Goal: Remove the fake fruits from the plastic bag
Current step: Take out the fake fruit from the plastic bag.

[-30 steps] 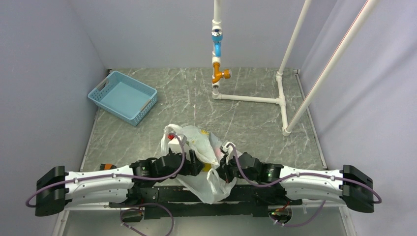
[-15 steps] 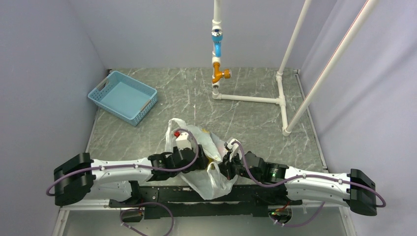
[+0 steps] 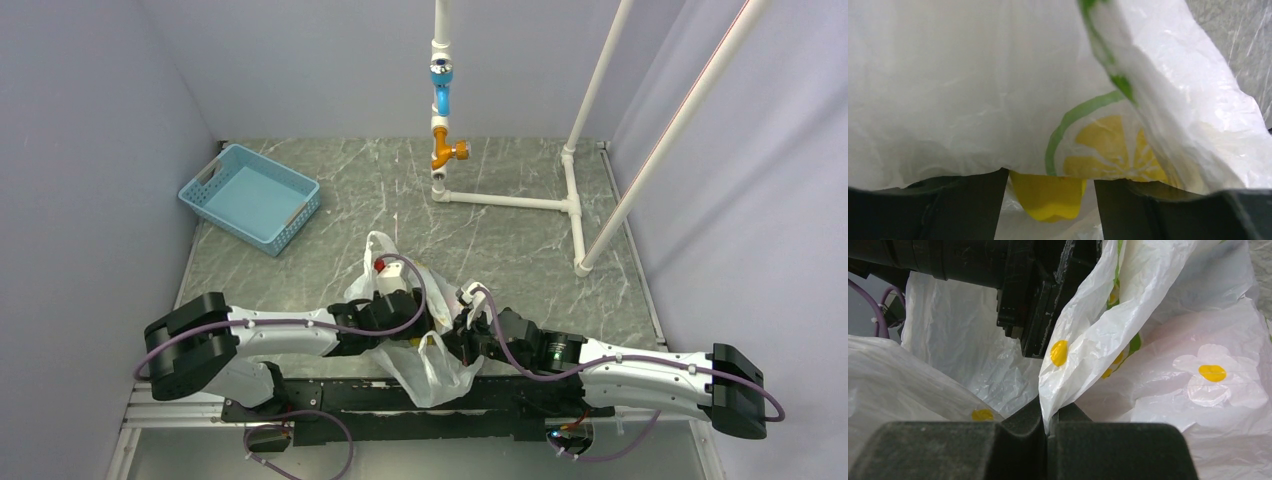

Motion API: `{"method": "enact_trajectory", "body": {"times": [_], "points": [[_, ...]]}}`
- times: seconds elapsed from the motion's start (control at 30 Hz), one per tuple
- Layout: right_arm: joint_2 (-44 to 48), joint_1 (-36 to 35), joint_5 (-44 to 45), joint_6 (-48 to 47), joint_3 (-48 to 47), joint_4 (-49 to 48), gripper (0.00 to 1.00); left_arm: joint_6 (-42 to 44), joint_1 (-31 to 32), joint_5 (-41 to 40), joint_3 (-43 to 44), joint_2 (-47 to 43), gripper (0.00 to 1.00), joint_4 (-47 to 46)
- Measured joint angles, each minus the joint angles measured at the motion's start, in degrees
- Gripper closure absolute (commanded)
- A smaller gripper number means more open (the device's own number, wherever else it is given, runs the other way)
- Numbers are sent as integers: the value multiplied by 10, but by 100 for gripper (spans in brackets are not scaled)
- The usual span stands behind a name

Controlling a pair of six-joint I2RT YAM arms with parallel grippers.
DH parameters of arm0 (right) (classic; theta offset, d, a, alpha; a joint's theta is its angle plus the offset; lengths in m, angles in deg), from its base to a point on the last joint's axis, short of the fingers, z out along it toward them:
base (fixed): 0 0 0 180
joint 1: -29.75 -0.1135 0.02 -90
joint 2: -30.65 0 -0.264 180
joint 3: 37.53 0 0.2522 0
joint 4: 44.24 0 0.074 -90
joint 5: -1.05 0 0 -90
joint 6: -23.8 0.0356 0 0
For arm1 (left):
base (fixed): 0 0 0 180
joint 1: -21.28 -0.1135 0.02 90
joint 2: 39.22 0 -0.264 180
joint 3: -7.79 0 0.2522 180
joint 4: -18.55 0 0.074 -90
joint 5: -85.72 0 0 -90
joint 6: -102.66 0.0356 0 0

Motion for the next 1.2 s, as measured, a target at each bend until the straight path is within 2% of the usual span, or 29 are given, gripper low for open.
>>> {"method": "enact_trajectory", "body": {"times": [0.1,0.3,0.53,0.73,1.03,1.2], "points": [[0,0,1,0,0,0,100,5,0,-1,5,2,51,0],[16,0,13,0,0,1,100,16,0,5,7,-25,58,16],[16,0,31,-2,0,3,100,29,0,12,7,-143,58,36],[18,0,57,-1,0,4,100,31,0,48,-16,-247,55,63],[6,1,90,-9,-10,9,100,22,-1,93,-55,-411,53,134],[6,8,90,-11,-10,11,100,30,-2,98,-26,-480,53,202]]}}
